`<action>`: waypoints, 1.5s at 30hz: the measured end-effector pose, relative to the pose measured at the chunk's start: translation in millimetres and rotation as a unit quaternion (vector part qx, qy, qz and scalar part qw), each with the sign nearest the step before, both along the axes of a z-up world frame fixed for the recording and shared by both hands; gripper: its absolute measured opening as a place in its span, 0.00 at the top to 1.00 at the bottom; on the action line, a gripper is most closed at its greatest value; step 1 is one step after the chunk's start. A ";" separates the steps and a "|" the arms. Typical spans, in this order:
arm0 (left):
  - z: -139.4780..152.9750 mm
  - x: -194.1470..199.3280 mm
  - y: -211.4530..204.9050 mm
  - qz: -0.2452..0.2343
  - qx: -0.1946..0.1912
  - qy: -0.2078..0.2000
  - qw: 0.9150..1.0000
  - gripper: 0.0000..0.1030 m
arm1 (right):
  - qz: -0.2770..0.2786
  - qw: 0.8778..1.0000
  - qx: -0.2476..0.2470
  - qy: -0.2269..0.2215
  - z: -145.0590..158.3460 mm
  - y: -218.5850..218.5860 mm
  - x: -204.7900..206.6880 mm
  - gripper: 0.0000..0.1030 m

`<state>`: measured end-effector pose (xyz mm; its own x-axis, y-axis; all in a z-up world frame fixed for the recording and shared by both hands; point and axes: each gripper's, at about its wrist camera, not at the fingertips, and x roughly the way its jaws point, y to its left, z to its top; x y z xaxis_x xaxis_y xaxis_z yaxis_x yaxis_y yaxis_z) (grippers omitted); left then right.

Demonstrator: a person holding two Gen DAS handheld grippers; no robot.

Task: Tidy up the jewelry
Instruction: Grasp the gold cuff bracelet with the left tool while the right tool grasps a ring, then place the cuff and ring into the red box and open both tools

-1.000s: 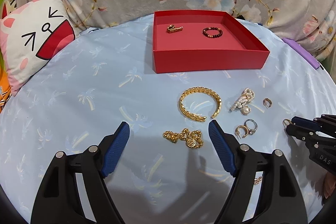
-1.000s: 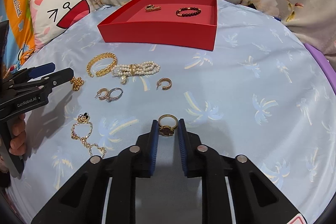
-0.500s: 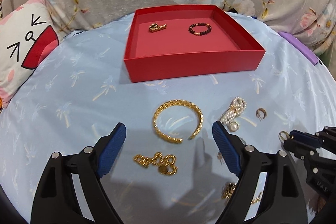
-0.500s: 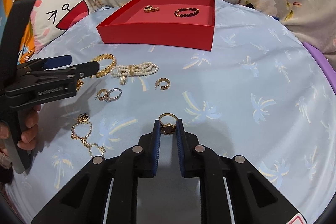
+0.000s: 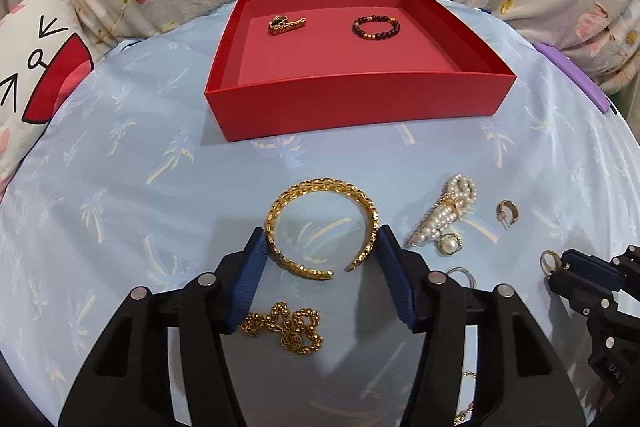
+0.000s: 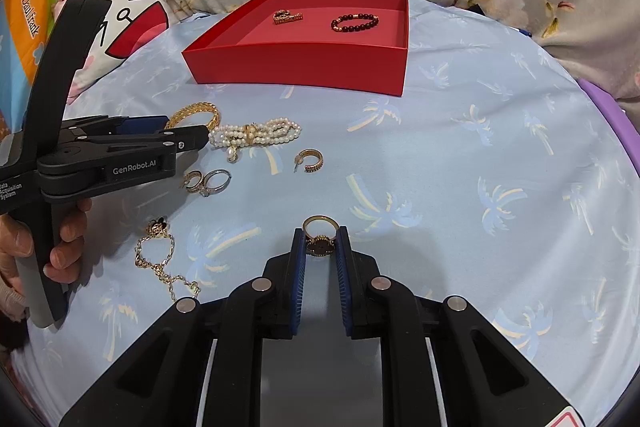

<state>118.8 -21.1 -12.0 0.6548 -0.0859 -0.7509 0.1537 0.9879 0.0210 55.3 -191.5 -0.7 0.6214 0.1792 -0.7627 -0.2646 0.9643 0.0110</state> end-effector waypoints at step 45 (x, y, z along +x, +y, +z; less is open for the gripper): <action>37.4 187.1 -2.7 0.027 0.008 -0.028 0.999 0.47 | -0.029 0.999 0.020 0.008 18.9 41.2 250.1 0.86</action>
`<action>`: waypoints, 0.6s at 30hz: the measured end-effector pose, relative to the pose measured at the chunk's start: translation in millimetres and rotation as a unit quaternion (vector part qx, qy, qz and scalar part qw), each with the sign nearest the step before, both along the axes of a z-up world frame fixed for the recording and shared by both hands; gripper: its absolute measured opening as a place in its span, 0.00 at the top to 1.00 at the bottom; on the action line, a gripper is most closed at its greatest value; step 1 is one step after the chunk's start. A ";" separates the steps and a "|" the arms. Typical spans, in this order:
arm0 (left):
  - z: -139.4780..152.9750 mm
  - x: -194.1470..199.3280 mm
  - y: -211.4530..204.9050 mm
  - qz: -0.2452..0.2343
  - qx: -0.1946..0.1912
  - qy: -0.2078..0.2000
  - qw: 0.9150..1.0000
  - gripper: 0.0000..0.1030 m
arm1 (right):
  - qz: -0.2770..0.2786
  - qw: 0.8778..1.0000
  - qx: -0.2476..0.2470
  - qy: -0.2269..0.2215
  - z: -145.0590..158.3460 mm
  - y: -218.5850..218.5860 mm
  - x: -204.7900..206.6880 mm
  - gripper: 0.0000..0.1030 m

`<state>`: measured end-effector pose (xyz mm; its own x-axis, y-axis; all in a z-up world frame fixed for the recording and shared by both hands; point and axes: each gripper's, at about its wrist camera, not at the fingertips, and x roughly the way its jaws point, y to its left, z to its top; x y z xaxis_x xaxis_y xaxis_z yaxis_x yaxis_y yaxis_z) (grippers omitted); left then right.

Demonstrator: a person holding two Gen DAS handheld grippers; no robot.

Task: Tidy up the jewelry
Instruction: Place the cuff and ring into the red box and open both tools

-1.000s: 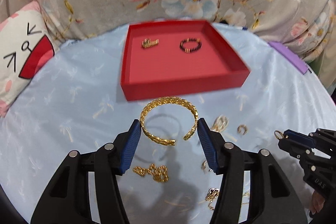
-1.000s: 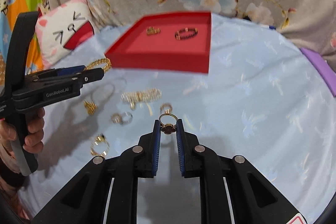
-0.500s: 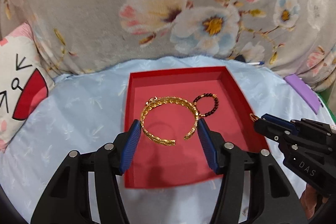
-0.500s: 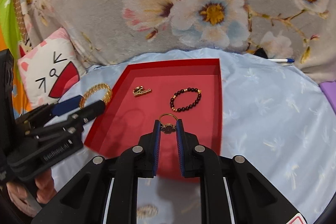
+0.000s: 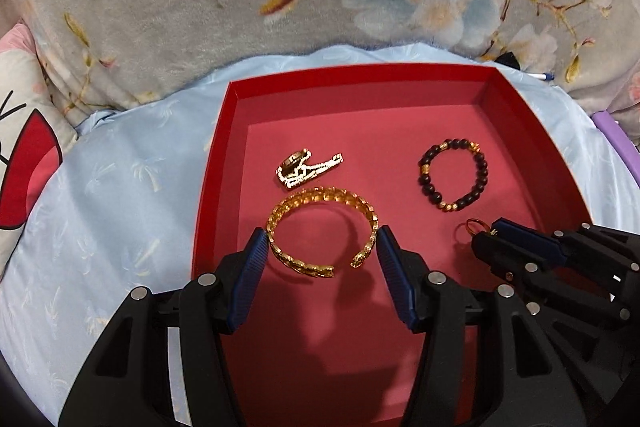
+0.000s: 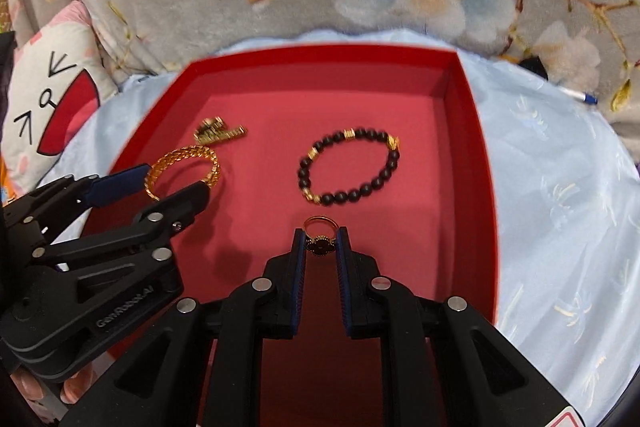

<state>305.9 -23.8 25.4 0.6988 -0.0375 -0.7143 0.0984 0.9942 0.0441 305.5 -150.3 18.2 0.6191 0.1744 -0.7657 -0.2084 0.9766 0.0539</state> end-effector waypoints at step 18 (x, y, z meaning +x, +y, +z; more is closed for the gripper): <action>60.8 -81.2 54.3 0.031 -0.063 -0.051 0.996 0.23 | -0.013 0.996 0.053 -0.068 71.0 -48.9 -87.4 0.68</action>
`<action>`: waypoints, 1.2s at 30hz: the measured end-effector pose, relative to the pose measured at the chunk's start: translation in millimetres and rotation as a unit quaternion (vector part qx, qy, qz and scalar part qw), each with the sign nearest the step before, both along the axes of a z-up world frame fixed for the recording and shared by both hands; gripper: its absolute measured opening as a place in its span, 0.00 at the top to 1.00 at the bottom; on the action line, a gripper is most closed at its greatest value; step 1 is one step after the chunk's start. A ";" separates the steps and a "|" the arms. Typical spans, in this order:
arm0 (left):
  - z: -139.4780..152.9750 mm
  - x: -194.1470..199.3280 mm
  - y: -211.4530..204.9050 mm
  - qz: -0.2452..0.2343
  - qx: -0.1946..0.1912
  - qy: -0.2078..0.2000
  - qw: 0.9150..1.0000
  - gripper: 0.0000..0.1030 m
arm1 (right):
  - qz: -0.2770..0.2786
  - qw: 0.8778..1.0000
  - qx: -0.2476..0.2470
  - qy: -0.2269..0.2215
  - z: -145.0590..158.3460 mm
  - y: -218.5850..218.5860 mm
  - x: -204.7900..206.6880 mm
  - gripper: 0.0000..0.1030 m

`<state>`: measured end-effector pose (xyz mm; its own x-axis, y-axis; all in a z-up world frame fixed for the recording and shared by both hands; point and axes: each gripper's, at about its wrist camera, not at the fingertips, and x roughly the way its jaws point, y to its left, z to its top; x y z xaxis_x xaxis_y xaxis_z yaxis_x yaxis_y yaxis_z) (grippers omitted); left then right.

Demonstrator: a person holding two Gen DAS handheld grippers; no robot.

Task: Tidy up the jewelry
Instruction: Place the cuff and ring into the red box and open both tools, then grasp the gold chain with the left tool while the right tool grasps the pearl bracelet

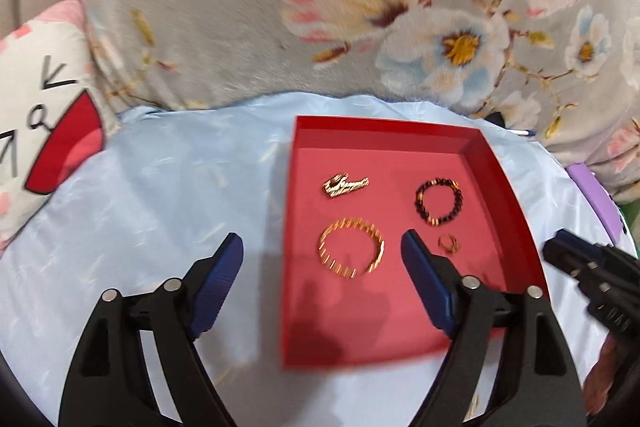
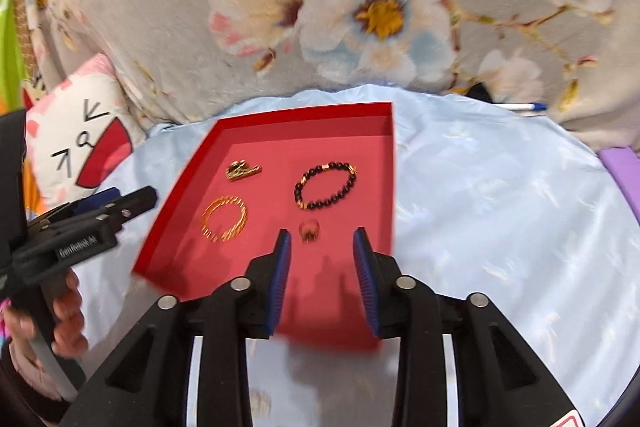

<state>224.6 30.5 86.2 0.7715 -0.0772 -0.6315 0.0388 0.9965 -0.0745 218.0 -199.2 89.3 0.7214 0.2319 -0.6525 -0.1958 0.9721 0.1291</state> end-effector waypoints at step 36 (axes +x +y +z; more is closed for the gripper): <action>-101.1 -148.2 -1.7 -0.011 0.058 0.092 0.994 0.21 | 0.025 0.996 -0.059 0.058 -86.5 7.0 -168.4 0.64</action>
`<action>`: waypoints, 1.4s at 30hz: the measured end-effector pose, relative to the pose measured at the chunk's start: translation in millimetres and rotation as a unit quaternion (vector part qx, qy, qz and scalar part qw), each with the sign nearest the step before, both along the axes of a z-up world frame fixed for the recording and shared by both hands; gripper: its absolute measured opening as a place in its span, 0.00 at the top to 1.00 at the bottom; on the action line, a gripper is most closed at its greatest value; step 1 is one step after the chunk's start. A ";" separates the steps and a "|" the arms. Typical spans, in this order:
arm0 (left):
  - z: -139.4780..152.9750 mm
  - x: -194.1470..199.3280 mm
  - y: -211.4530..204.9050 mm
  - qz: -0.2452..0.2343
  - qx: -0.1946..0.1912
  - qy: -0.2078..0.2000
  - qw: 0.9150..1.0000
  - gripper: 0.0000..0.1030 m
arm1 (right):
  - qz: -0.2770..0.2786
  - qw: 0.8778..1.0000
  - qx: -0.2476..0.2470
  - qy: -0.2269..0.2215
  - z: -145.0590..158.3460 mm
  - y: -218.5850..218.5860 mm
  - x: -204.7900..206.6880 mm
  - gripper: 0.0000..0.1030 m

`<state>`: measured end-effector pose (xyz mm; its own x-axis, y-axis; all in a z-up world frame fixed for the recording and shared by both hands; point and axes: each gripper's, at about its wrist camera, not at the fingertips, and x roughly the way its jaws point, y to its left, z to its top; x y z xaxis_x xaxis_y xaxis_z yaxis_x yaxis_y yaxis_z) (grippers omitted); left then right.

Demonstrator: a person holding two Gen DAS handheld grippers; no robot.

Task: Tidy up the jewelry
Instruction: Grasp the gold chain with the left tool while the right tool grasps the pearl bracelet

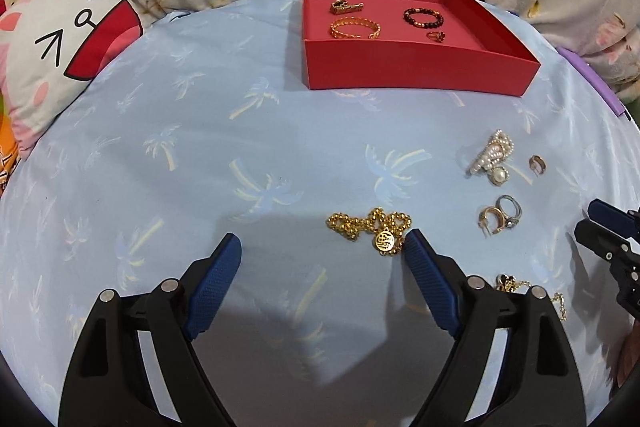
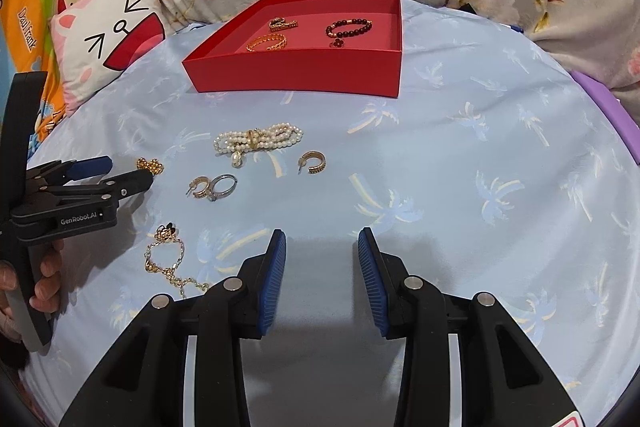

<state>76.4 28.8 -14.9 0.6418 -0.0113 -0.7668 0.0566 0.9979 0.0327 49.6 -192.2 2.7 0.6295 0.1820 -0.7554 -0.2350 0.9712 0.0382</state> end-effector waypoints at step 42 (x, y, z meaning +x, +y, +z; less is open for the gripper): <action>22.1 -7.2 6.0 -0.052 -0.056 -0.025 0.997 0.94 | 0.003 0.998 0.044 0.047 -3.1 74.3 91.3 0.74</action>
